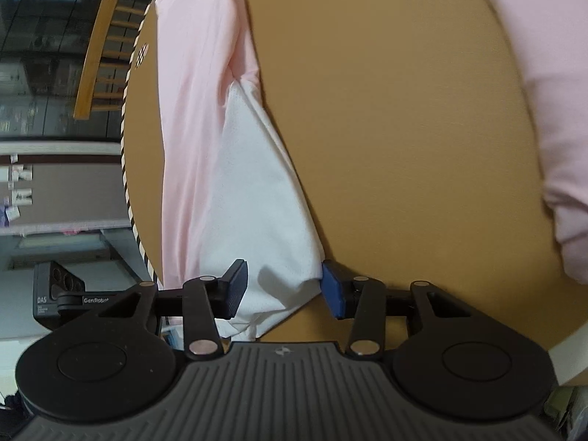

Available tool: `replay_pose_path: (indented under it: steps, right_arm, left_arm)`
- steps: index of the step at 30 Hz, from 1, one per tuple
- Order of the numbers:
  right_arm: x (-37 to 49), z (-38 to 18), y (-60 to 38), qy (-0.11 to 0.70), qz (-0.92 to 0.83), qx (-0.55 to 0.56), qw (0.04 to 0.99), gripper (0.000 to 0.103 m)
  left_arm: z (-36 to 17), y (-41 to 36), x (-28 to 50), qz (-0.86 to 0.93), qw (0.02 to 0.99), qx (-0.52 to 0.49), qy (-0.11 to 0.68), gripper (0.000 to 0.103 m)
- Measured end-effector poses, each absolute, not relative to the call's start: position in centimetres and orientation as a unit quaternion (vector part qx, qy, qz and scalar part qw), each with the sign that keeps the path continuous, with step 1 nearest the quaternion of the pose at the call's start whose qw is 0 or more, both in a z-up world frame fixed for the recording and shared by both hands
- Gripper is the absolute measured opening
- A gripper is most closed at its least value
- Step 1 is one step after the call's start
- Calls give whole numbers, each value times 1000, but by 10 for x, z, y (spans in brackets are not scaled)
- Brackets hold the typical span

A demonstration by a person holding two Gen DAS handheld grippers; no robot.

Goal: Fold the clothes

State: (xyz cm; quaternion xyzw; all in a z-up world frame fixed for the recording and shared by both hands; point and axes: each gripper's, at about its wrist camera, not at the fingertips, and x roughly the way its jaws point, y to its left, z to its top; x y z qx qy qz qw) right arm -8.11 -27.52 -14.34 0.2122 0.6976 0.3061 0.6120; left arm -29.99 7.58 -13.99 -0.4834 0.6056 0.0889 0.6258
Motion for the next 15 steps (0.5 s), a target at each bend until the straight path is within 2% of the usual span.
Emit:
replay_pose_path:
  steps: [2, 5, 7, 8, 9, 15]
  right_arm:
    - [-81, -141, -276, 698, 311, 204, 612, 45]
    - [-80, -135, -276, 702, 312, 165, 619, 32]
    - [-79, -125, -276, 699, 308, 126, 633, 38]
    - [-79, -120, -275, 691, 309, 109, 645, 47]
    - [-81, -117, -272, 683, 313, 90, 654, 50]
    - [-105, -102, -240, 644, 325, -40, 692, 49]
  left_arm:
    - [-142, 77, -302, 89, 625, -485, 605, 4]
    - [-143, 78, -305, 88, 625, -487, 604, 5]
    - [-143, 79, -306, 87, 625, -489, 603, 5]
    - [-143, 79, -307, 87, 624, -489, 603, 5]
    - [-144, 79, -307, 87, 624, -490, 603, 5]
    - [-145, 81, -307, 84, 622, -492, 604, 5]
